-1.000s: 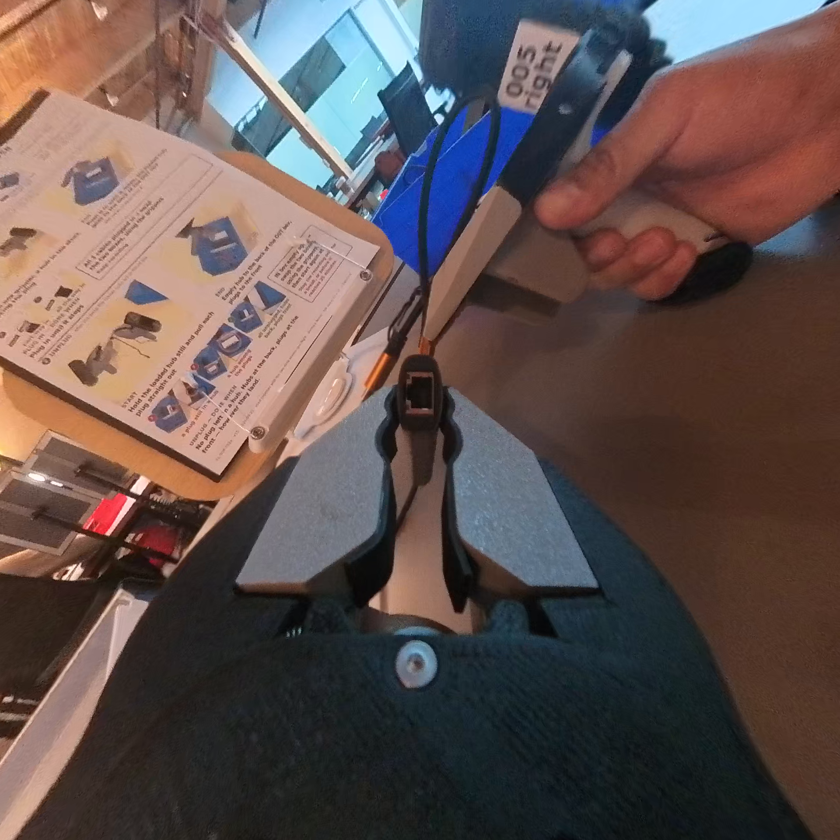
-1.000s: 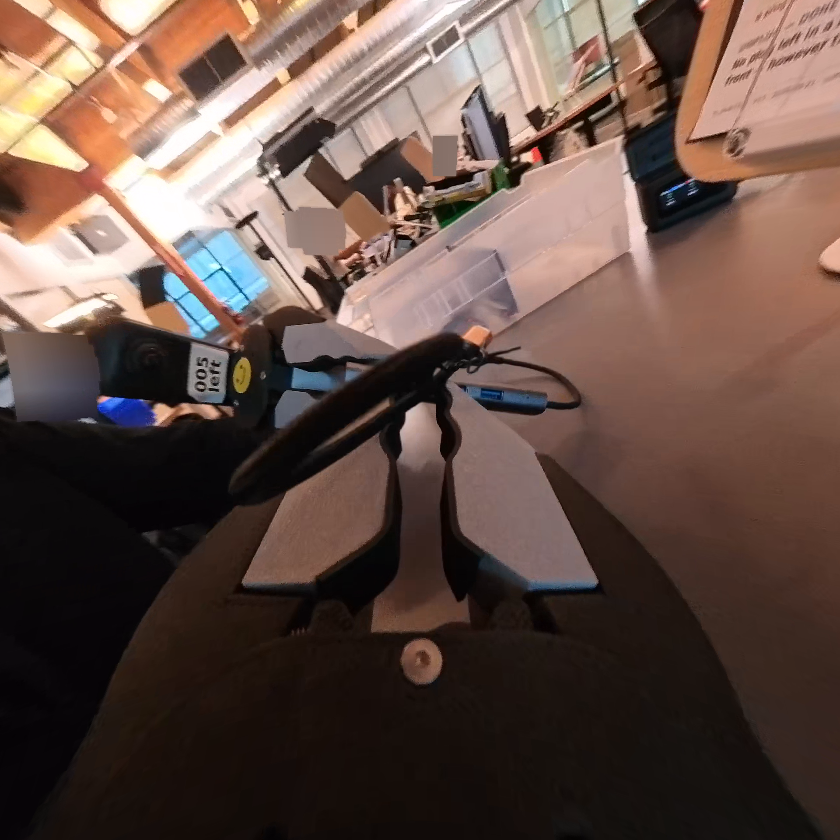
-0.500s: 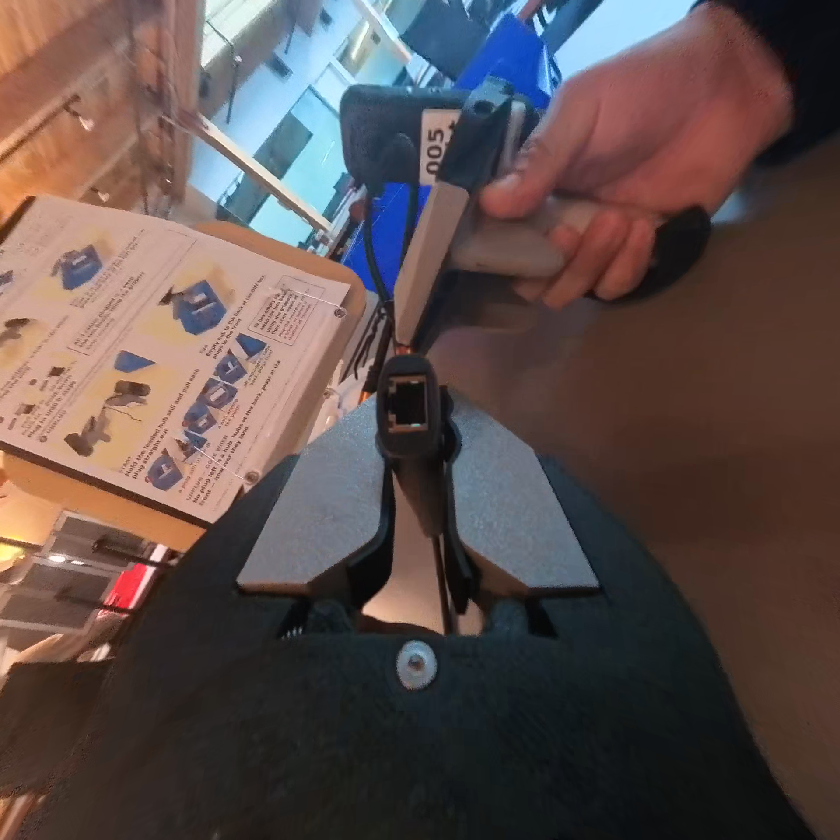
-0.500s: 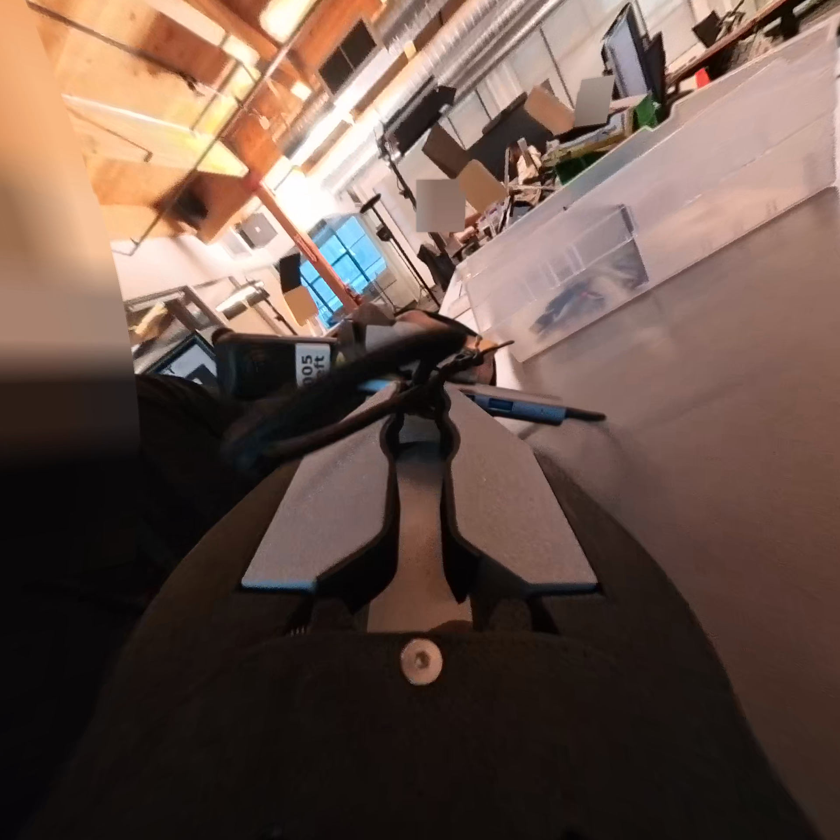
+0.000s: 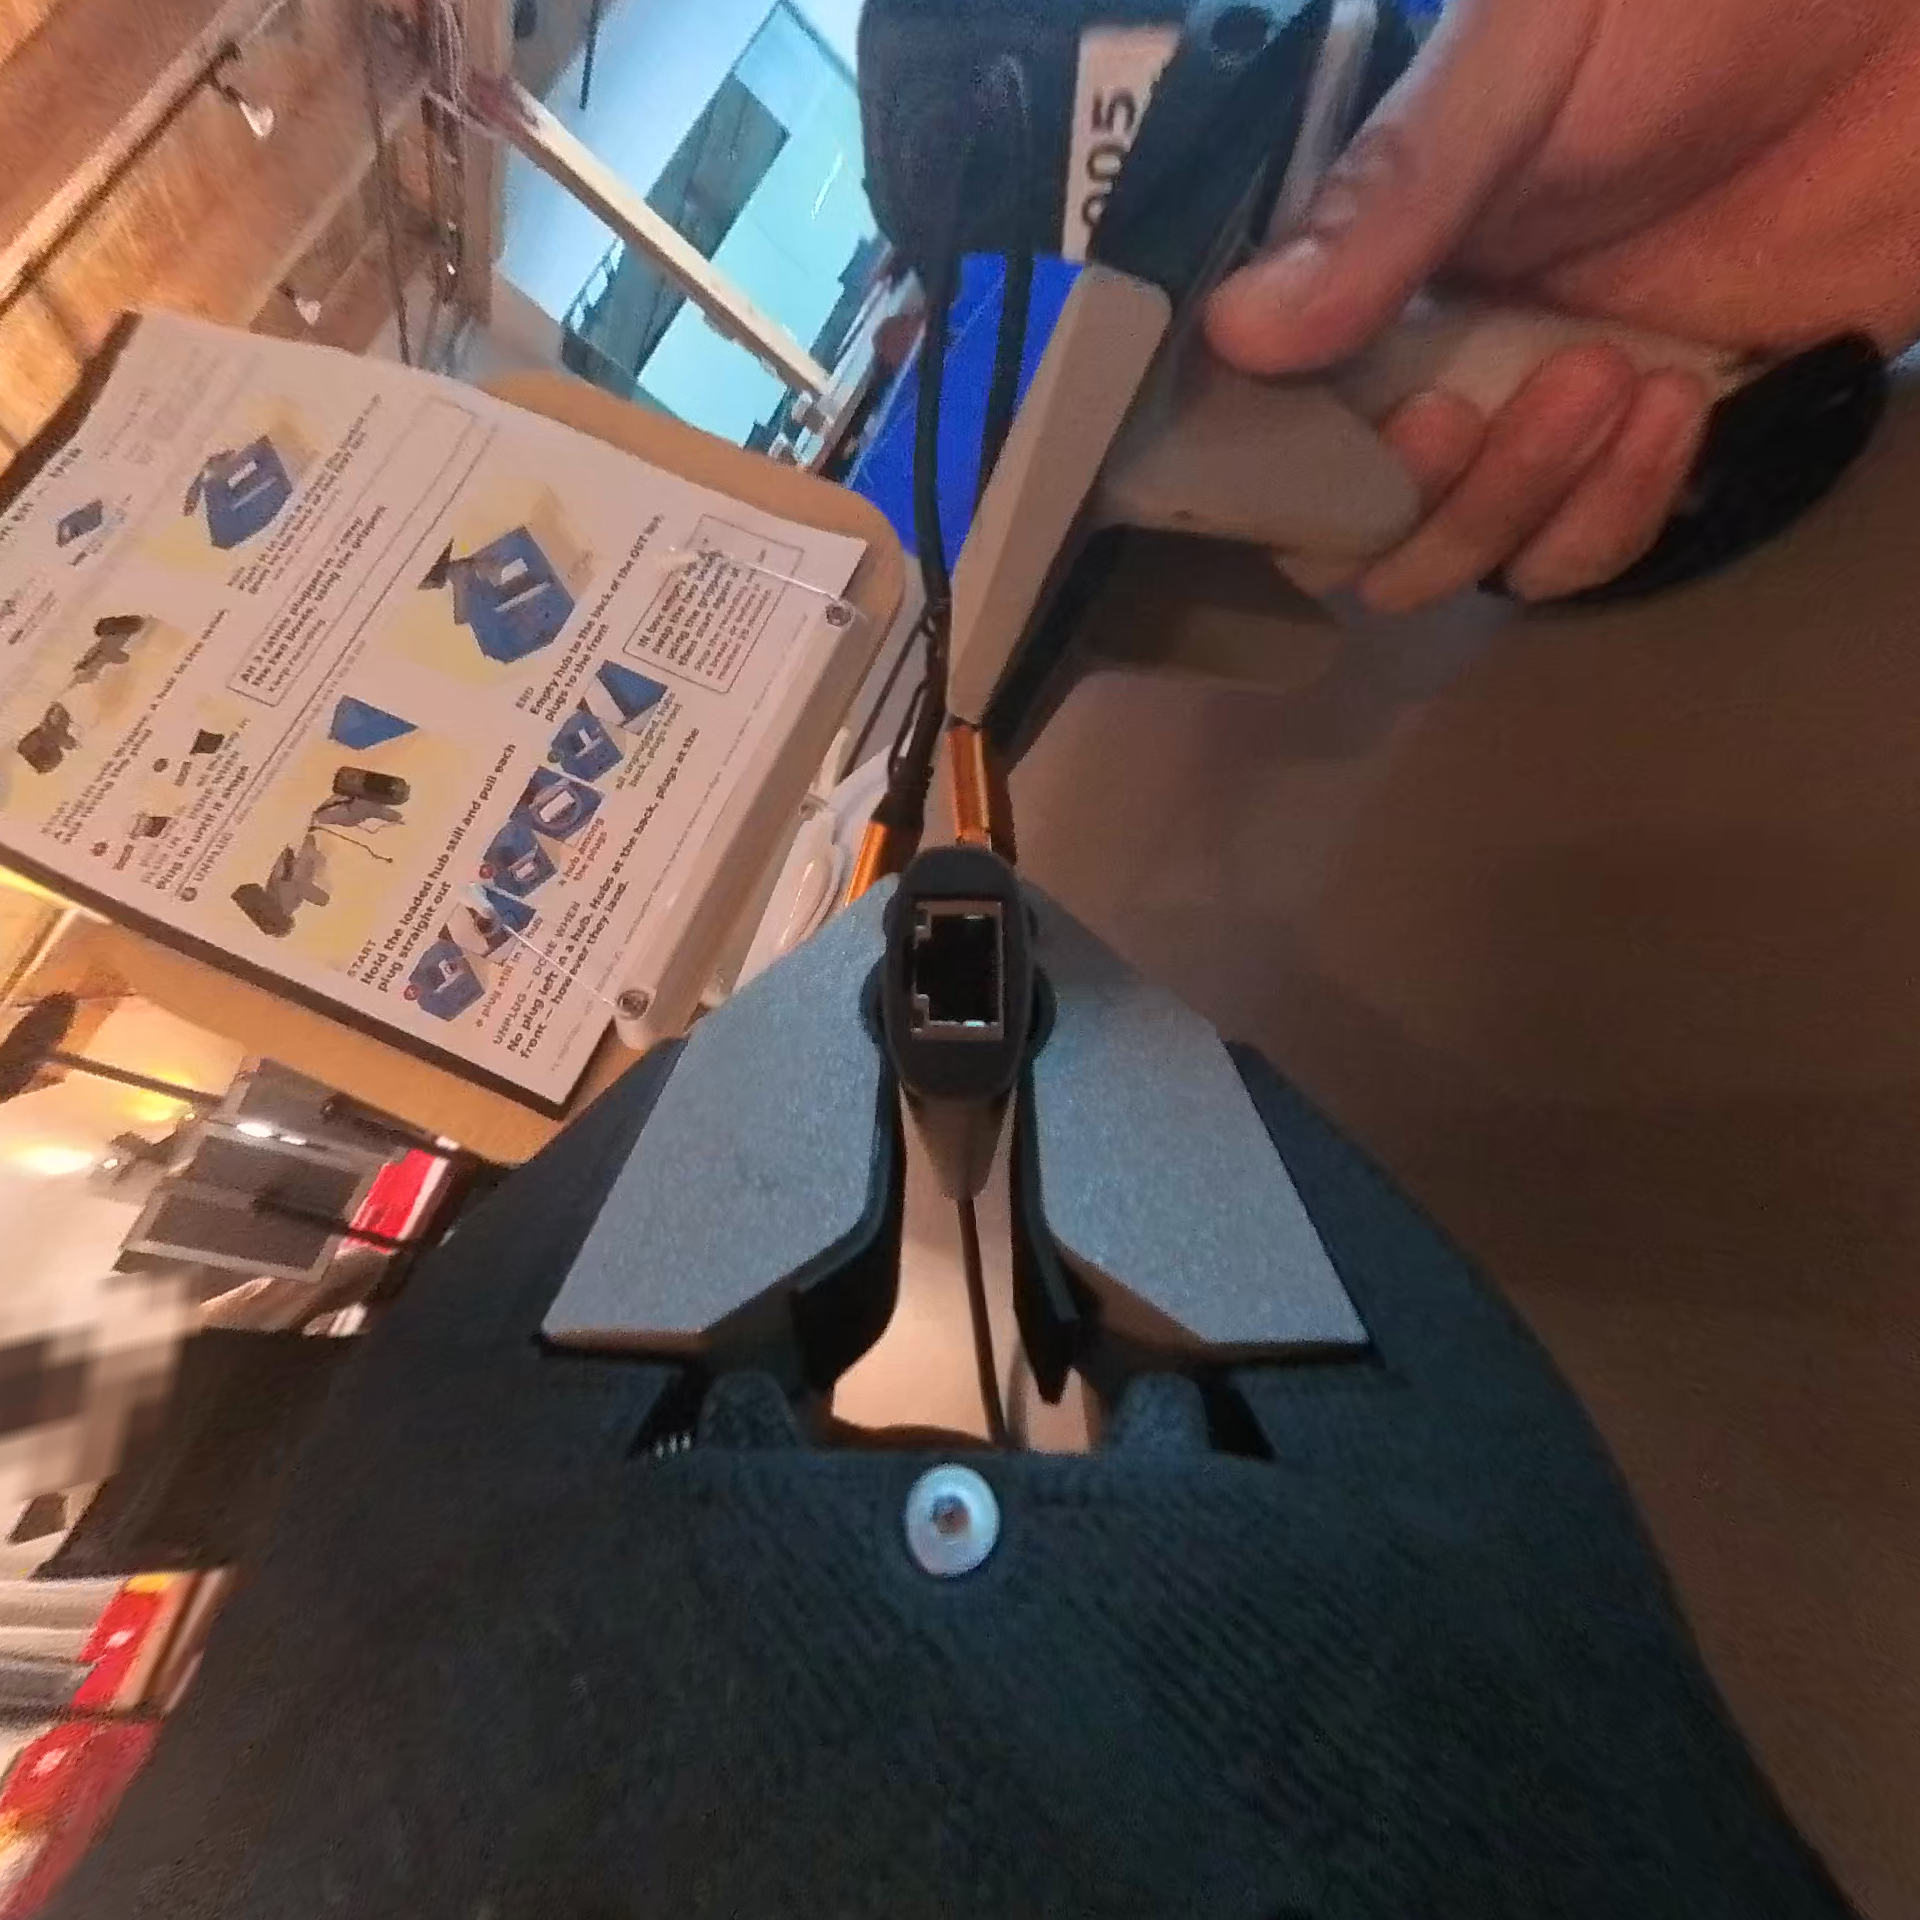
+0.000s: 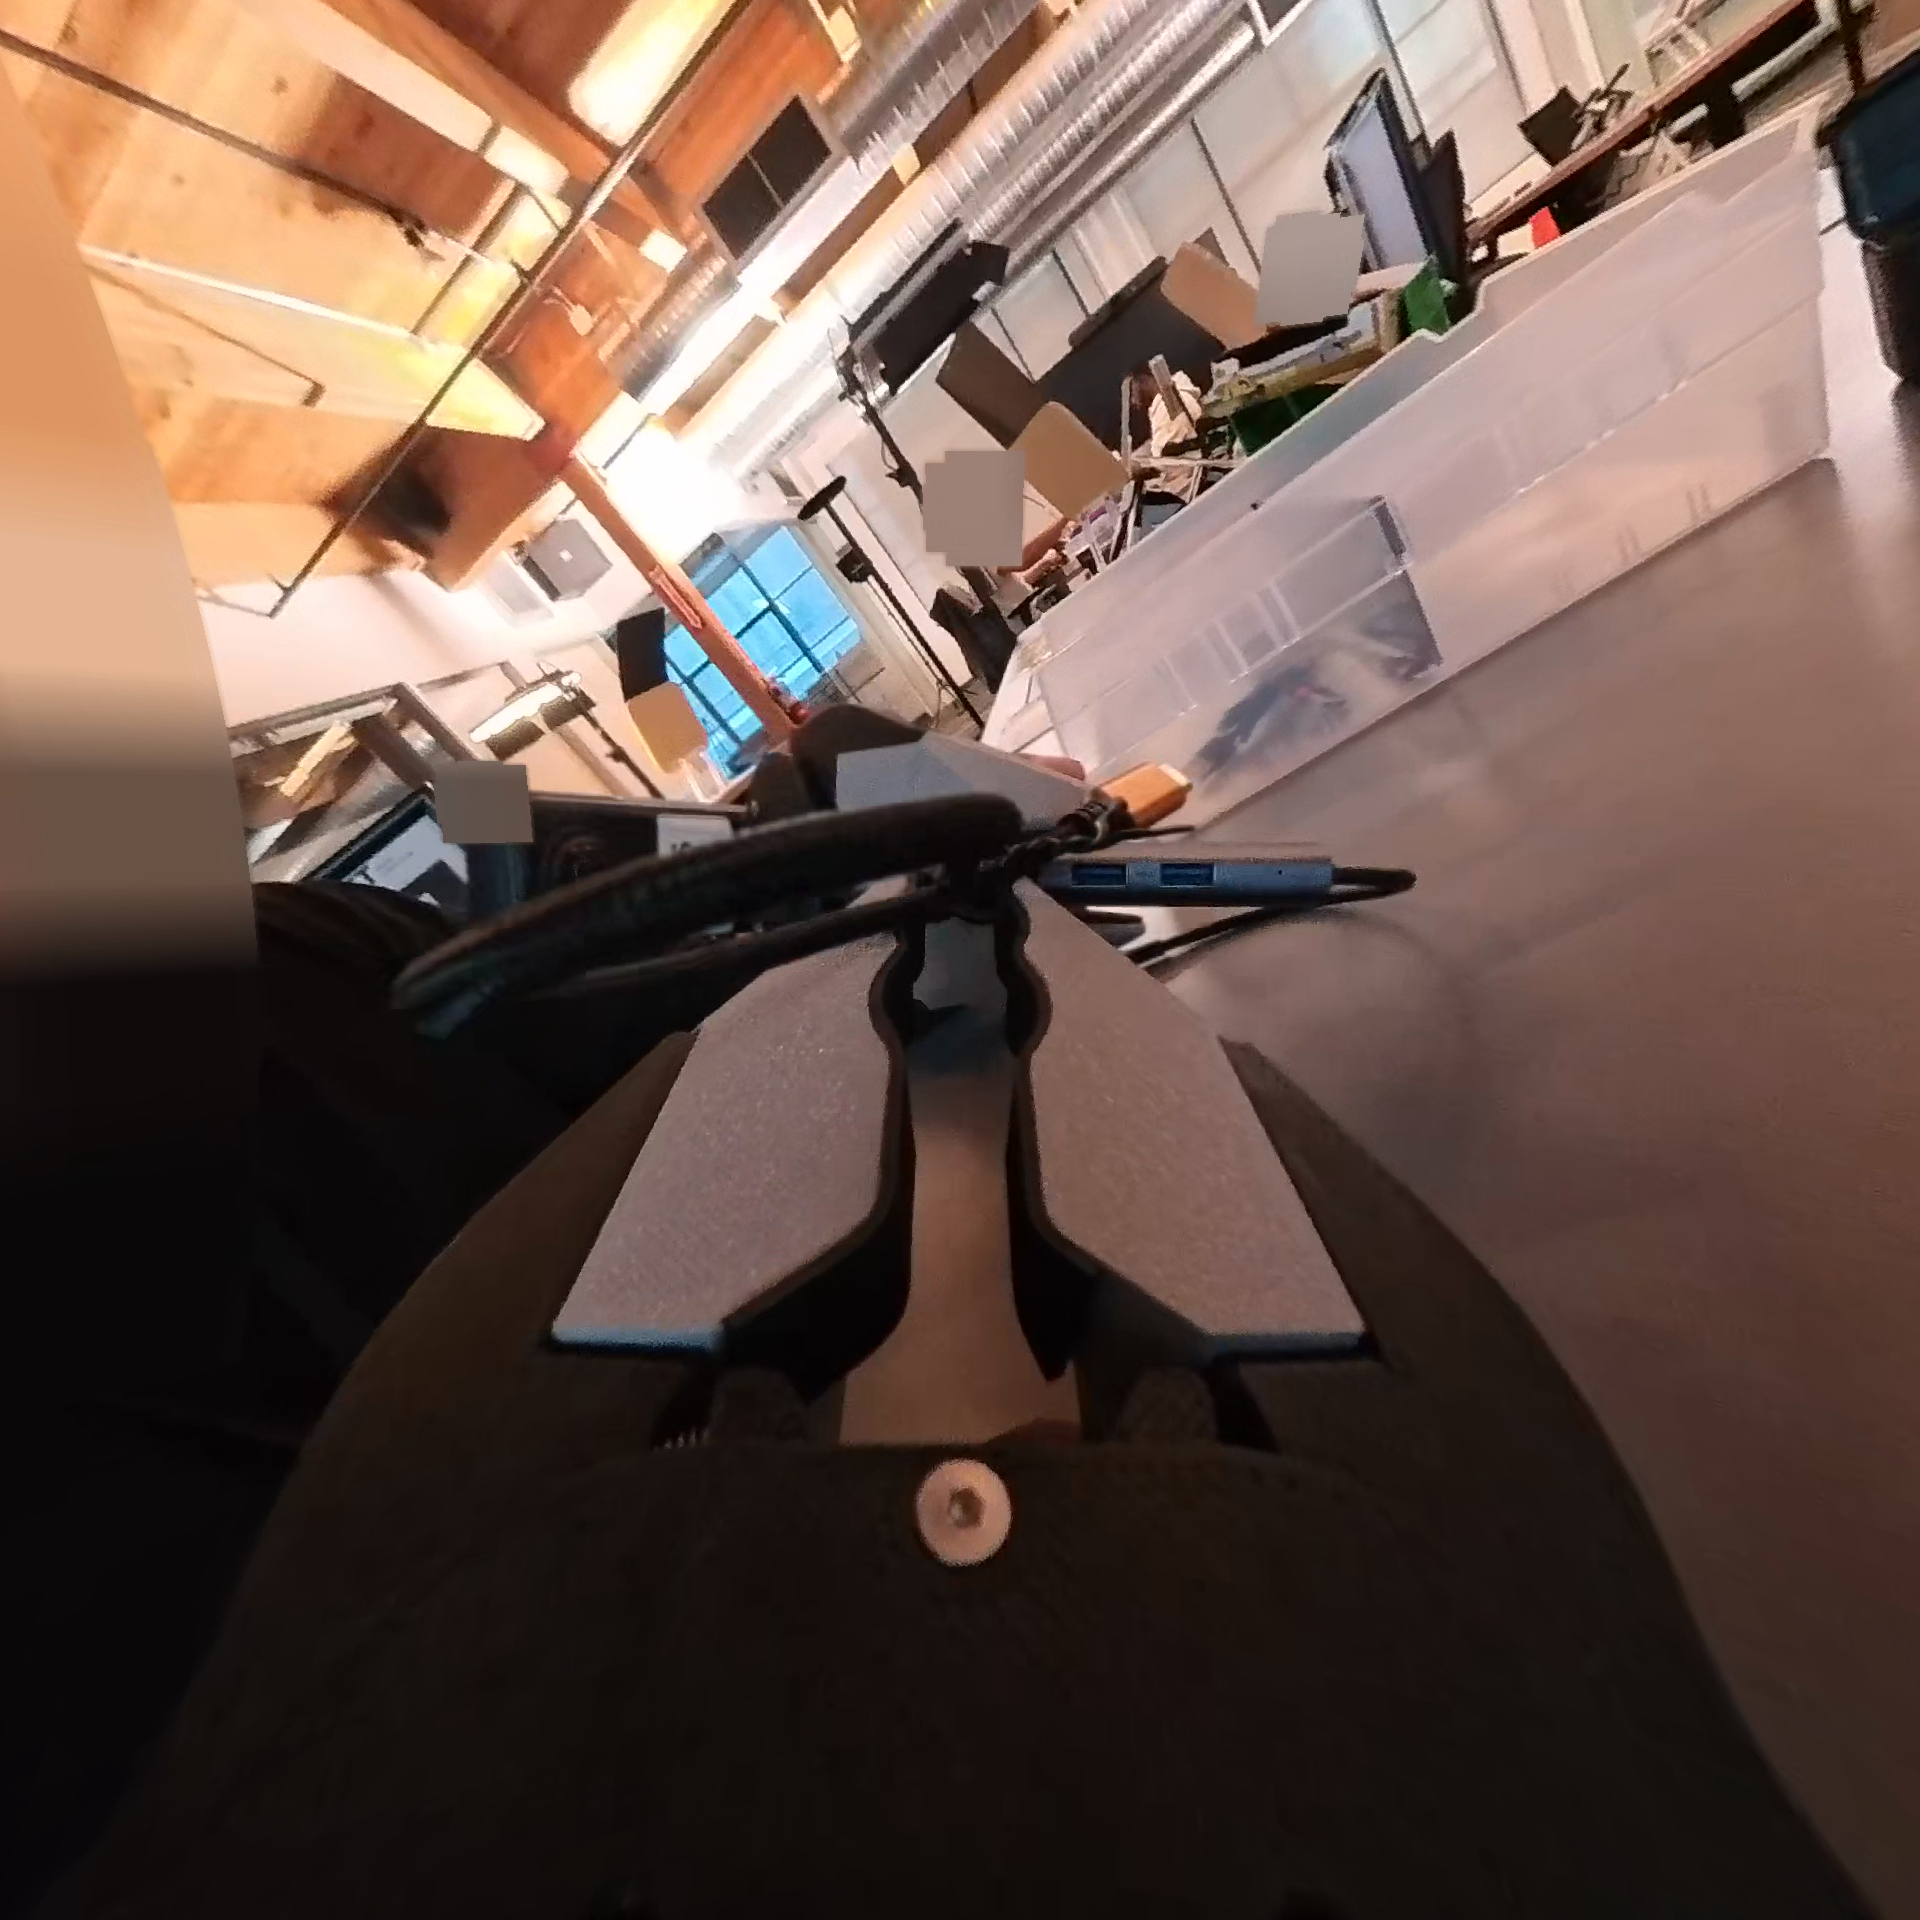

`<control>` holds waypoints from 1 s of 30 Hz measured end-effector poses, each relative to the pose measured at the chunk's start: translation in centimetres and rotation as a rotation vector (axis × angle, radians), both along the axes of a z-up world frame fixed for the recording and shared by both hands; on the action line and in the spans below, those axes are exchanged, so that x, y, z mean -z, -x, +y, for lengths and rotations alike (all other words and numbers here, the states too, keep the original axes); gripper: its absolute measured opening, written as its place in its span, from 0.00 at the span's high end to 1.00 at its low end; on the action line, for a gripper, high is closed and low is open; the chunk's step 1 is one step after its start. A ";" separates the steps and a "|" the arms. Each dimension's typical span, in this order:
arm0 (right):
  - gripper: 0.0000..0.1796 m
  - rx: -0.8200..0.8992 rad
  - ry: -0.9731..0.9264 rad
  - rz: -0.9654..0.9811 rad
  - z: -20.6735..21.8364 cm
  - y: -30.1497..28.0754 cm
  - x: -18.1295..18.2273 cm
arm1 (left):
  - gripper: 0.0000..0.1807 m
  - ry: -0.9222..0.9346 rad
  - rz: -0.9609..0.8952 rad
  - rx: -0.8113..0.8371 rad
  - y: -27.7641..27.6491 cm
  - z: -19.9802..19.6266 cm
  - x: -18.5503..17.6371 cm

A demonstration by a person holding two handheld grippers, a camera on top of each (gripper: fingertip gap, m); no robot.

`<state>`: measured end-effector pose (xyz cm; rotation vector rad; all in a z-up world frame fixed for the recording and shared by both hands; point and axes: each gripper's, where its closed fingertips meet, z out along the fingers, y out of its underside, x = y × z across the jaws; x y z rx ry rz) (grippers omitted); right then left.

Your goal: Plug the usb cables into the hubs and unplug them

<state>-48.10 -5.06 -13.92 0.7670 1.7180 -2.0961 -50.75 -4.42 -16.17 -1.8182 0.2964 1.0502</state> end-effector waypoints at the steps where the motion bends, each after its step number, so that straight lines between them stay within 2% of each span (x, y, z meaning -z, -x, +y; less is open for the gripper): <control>1: 0.94 0.009 0.007 0.004 0.0 0.1 -0.1 | 0.93 -0.014 -0.001 0.018 -0.2 0.0 -0.2; 3: 0.94 0.052 0.020 0.045 0.1 0.3 -0.7 | 0.93 -0.048 0.026 0.075 -1.0 0.3 -0.8; 9: 0.94 0.092 0.005 0.198 0.1 -0.7 -2.3 | 0.93 -0.119 0.013 0.093 -1.5 0.2 -1.9; 26: 0.94 0.109 0.006 0.231 -0.5 -1.0 -2.1 | 0.93 -0.176 0.106 0.103 -2.2 -0.1 -3.3; 30: 0.95 0.010 0.119 0.133 -0.7 -1.5 -2.4 | 0.93 -0.220 0.127 0.164 -3.3 -0.3 -4.1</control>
